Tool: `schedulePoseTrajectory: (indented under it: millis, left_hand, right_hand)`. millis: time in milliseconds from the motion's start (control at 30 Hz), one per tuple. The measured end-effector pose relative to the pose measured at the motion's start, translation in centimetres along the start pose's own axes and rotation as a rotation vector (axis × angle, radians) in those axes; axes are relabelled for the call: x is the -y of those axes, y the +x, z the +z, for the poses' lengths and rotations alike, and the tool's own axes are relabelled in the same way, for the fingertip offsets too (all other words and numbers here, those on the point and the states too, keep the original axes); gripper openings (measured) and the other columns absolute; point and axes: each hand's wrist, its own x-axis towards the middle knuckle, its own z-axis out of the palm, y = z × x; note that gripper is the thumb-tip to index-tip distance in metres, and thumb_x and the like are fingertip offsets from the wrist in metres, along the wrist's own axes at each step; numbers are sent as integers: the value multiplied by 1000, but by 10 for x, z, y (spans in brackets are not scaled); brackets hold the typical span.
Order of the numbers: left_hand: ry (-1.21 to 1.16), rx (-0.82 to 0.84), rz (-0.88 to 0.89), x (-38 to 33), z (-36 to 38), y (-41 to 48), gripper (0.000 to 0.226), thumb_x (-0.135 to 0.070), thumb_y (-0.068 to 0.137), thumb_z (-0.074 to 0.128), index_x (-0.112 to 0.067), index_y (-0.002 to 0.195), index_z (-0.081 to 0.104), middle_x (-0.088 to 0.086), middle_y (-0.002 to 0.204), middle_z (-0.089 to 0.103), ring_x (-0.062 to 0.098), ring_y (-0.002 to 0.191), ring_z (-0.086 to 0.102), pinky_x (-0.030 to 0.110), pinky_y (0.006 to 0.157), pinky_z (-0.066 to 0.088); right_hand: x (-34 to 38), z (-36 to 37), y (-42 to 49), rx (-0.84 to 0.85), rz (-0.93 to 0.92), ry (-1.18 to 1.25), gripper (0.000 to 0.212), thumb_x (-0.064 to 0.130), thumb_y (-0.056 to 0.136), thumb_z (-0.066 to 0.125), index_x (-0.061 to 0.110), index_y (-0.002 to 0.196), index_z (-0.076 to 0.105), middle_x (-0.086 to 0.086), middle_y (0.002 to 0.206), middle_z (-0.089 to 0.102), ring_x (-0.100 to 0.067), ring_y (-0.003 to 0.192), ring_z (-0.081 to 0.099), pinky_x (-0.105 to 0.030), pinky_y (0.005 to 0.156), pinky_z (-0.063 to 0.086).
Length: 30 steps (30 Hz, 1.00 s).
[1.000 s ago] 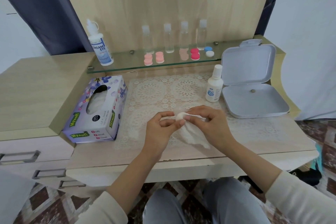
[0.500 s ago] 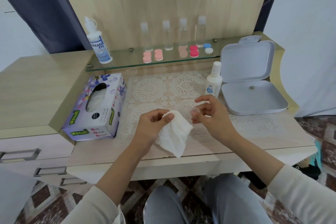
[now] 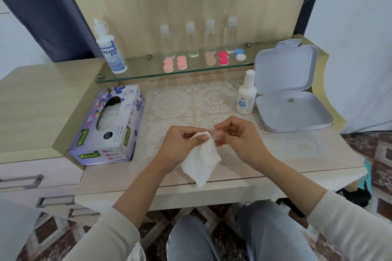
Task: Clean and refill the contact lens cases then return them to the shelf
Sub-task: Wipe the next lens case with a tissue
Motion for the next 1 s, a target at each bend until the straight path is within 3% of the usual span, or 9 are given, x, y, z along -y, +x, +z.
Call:
schedulePoseTrajectory:
  millis: [167, 333, 433, 533, 700, 800, 900, 1000]
  left_hand:
    - [-43, 75, -29, 1, -6, 1, 23, -3, 79, 66, -23, 86, 72, 0, 89, 73, 15, 89, 67, 25, 80, 52]
    - [-44, -49, 5, 0, 0, -1, 15, -10, 74, 73, -24, 78, 72, -10, 78, 72, 3, 77, 66, 15, 68, 51]
    - [-46, -8, -14, -1, -2, -1, 17, -8, 82, 65, -24, 83, 71, -12, 83, 71, 3, 80, 66, 14, 71, 50]
    - [-12, 35, -6, -2, -4, -1, 23, -4, 77, 69, -25, 86, 70, -15, 85, 70, -3, 82, 64, 12, 73, 49]
    - [-23, -112, 30, -5, 4, -1, 11, -12, 73, 74, -23, 75, 72, -12, 73, 71, -1, 72, 65, 12, 64, 50]
    - [-39, -84, 6, -3, 1, 0, 19, -12, 81, 67, -29, 74, 71, -14, 73, 71, 0, 74, 65, 16, 69, 50]
    - [-27, -26, 12, -1, -2, -2, 23, -6, 79, 67, -29, 84, 70, -12, 89, 70, 4, 88, 65, 17, 79, 50]
    - [-32, -89, 34, 0, 2, -4, 28, -5, 70, 75, -28, 85, 69, -14, 83, 70, -3, 80, 65, 12, 72, 50]
  right_hand:
    - [1, -2, 2, -17, 22, -3, 14, -5, 81, 63, 9, 80, 62, -16, 75, 65, -24, 61, 65, -31, 64, 57]
    - [4, 1, 2, -17, 32, 53, 15, -7, 80, 63, 8, 80, 62, -17, 76, 65, -22, 63, 65, -30, 62, 56]
    - [3, 1, 2, -28, 38, 47, 15, -7, 80, 63, 8, 80, 62, -21, 79, 66, -25, 64, 65, -33, 65, 57]
    - [5, -1, 2, -24, 50, 47, 14, -6, 81, 62, 8, 81, 62, -16, 76, 65, -22, 61, 65, -32, 66, 57]
    - [8, 4, 2, -25, 22, 33, 13, -5, 80, 64, 8, 81, 62, -19, 80, 66, -24, 68, 66, -28, 63, 57]
    - [7, 3, 3, -28, 28, 47, 13, -6, 80, 64, 7, 81, 61, -20, 80, 66, -25, 66, 65, -32, 65, 57]
    - [7, 1, 3, -35, 43, 50, 11, -4, 81, 64, 6, 82, 61, -24, 82, 66, -27, 65, 65, -35, 67, 58]
    - [9, 2, 2, -29, 42, 62, 9, -5, 81, 63, 3, 85, 61, -23, 82, 65, -20, 62, 65, -29, 64, 57]
